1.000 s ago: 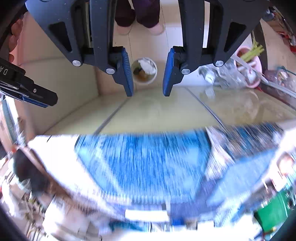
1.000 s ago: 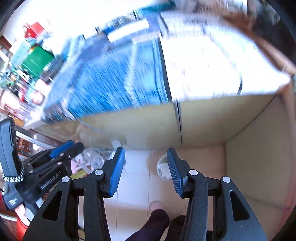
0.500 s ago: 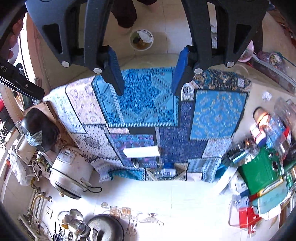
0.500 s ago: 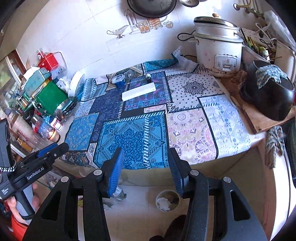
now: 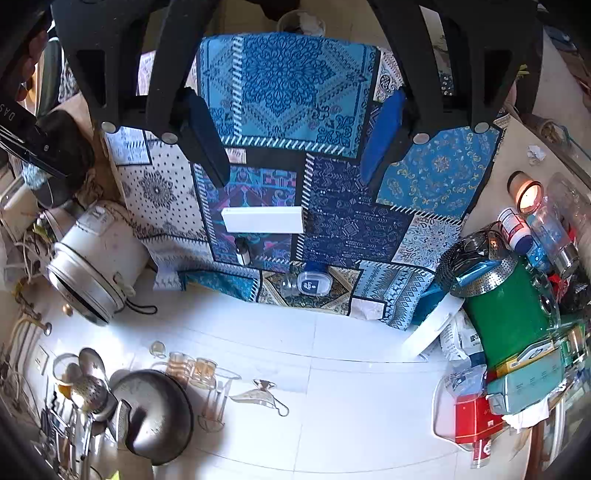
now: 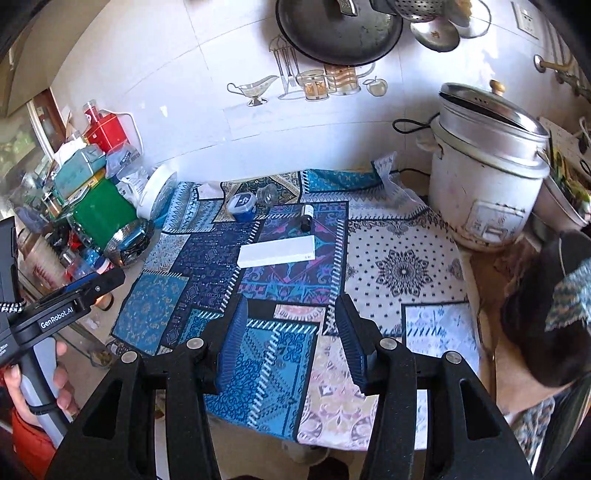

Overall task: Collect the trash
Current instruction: 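Raise both tools back to the counter, then grasp the Lucky Cup box with the left tool while the right tool grasps the small bottle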

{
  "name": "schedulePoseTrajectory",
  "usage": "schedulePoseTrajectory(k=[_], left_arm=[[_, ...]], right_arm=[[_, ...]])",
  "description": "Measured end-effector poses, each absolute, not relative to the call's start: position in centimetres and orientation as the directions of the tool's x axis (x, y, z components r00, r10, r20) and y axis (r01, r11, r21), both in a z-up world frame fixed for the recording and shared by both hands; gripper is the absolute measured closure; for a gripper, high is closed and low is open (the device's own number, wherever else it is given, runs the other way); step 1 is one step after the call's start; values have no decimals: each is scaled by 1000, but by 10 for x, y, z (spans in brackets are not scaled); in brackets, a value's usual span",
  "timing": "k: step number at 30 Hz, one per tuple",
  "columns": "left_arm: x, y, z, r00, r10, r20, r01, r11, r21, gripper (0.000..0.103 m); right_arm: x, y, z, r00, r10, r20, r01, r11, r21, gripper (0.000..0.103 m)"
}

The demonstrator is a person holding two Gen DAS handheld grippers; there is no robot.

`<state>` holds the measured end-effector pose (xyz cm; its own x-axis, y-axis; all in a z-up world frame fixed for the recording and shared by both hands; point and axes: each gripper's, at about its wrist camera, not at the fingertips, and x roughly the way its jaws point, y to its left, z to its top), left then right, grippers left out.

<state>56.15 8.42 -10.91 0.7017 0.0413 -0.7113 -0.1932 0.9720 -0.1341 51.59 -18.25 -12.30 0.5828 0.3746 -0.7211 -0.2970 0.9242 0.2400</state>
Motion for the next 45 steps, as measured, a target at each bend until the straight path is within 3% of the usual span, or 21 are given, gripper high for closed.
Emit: schedulePoseTrajectory(k=[2,7,12,28,37,41,45], left_arm=[[578,87,-111,700,71,-711,-233,963,-134,22],[623,97,-116,678,82,-731,-249,961,-123,21],[678,119,-129,668,94,-738,-263,958,-116,6],[858,183,-222,529,-80,-845,-73,988,-139,6],[921,181,-269,442,-124,-888,-37,987,-156,6],[938,186,-285,428,-119,-896,-68,984,-163,6],[951,183,-297,408,-118,-905,-69,985,-159,6]], right_arm=[[536,-183,-126,590,356,-725,-304,929,209,58],[582,-181,-142,540,400,-740,-308,913,269,58],[621,-161,-160,519,377,-767,-289,922,257,58],[799,-77,-269,385,286,-877,-108,958,265,58],[838,-58,-311,320,268,-909,-87,963,253,61],[838,-60,-317,315,272,-909,-73,962,262,72],[838,-60,-322,305,260,-916,-76,966,249,77]])
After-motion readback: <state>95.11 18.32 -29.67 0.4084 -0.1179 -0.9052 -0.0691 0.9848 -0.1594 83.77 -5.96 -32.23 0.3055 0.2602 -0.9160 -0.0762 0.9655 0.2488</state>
